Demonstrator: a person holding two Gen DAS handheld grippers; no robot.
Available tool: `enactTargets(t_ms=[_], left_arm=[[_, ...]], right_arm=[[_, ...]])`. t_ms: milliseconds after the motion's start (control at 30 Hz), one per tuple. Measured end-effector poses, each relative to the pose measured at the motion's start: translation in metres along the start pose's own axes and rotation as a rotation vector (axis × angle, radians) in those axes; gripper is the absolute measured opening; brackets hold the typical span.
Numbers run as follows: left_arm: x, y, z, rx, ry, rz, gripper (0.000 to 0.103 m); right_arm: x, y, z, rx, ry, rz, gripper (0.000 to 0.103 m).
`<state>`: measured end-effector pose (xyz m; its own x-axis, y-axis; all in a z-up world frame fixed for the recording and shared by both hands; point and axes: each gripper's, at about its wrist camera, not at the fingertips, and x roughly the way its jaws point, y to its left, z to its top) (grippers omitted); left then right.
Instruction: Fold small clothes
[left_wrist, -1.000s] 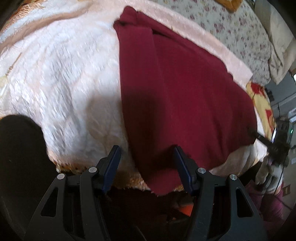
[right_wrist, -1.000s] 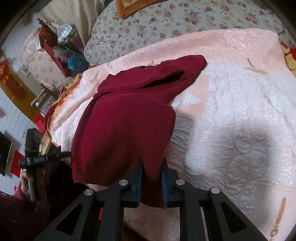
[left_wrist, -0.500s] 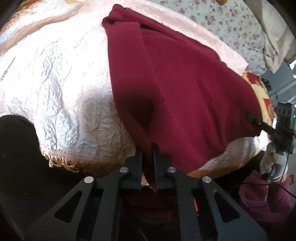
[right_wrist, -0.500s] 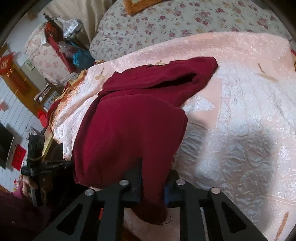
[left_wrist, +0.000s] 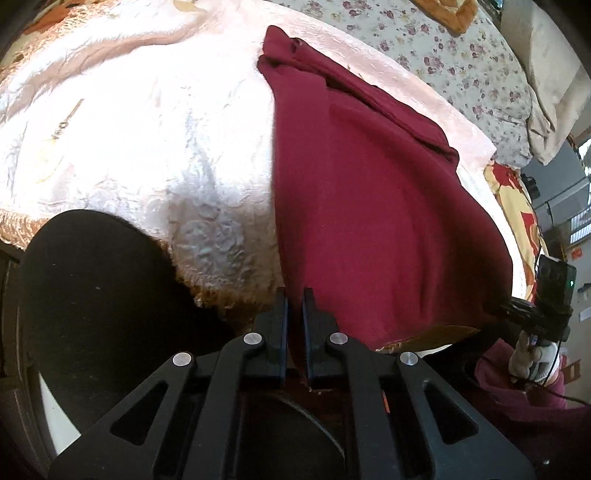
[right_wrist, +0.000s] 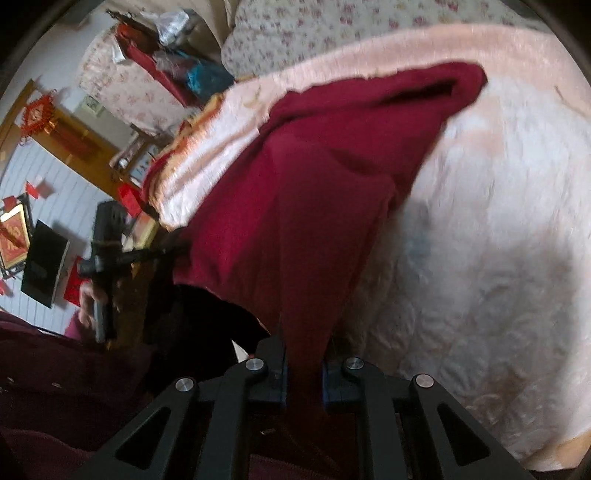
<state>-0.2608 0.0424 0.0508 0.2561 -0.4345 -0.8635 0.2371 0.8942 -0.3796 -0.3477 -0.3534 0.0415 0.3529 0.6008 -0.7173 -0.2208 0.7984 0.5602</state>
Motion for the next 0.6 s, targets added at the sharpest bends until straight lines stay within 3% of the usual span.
enactTargets(t_ms=[200,267,300,333,467,600], left_arm=[[0.012,-0.01,0.003,0.025,0.029,0.053,0.007],[0.016,-0.01,0.003,0.021,0.037,0.07,0.022],[0.018,-0.009,0.003,0.019,0.042,0.072,0.039],[0.019,-0.009,0.003,0.017,0.045,0.07,0.048],[0.022,-0.014,0.003,0.039,0.046,0.082,0.048],[0.029,-0.016,0.005,0.042,0.061,0.11,0.048]], right_arm=[[0.009,-0.005,0.009,0.023,-0.004,-0.016,0.012],[0.01,-0.007,0.009,0.031,-0.007,-0.022,0.013],[0.011,-0.007,0.01,0.034,-0.01,-0.019,0.013],[0.008,-0.008,0.008,0.037,-0.013,-0.017,0.014],[0.009,-0.009,0.009,0.042,-0.009,-0.022,0.029],[0.011,-0.008,0.01,0.037,-0.002,-0.026,0.029]])
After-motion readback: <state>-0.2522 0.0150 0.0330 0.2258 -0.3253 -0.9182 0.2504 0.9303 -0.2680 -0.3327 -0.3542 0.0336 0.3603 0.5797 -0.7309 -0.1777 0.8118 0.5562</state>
